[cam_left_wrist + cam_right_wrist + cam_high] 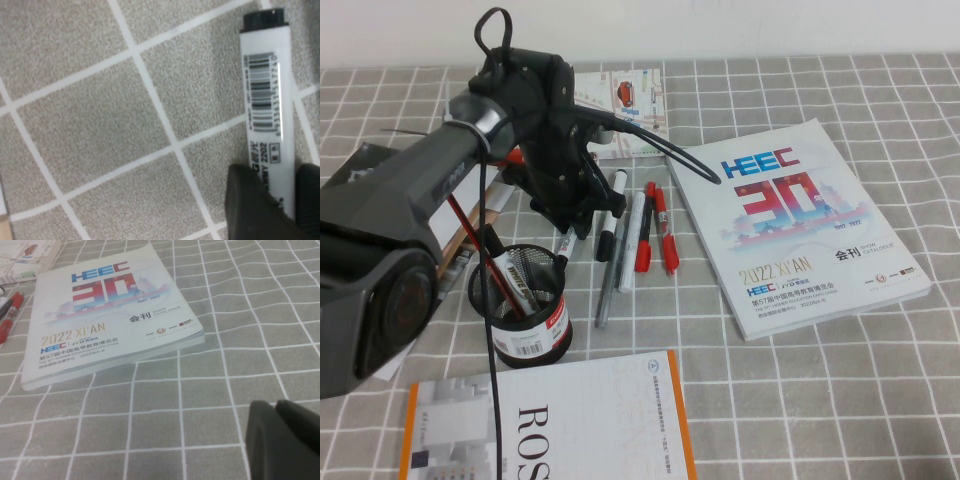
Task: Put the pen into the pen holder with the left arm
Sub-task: Pick up the pen on the table, then place the pen onto the pen holder
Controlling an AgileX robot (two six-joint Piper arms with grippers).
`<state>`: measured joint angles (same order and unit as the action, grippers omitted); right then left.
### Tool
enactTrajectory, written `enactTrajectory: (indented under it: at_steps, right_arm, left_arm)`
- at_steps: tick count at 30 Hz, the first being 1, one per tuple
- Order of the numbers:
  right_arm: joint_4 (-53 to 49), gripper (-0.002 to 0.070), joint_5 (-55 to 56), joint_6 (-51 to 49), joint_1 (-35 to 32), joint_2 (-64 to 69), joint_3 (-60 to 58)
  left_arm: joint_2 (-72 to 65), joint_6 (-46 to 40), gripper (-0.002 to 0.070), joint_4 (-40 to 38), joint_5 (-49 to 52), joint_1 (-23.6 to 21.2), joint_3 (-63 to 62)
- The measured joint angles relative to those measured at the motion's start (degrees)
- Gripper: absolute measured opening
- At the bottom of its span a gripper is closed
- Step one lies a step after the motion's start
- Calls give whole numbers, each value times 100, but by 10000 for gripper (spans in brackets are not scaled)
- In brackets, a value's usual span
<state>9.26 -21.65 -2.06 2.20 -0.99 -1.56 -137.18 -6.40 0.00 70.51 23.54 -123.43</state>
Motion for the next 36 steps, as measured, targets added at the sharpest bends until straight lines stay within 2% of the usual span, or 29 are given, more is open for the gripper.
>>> enactTrajectory:
  at_steps: [2, 5, 17, 25, 36]
  right_arm:
    - [0, -15, 0, 0, 0, 0, 0]
    - [0, -15, 0, 0, 0, 0, 0]
    - [0, -15, 0, 0, 0, 0, 0]
    - [0, -15, 0, 0, 0, 0, 0]
    - [0, -15, 0, 0, 0, 0, 0]
  left_arm:
    - [-9, -55, 163, 0, 0, 0, 0]
    - [-9, -134, 109, 0, 0, 0, 0]
    - [204, -343, 109, -102, 13, 8, -236]
    - [852, -496, 109, -354, 38, 8, -911]
    - [2119, -852, 109, -493, 150, 46, -949]
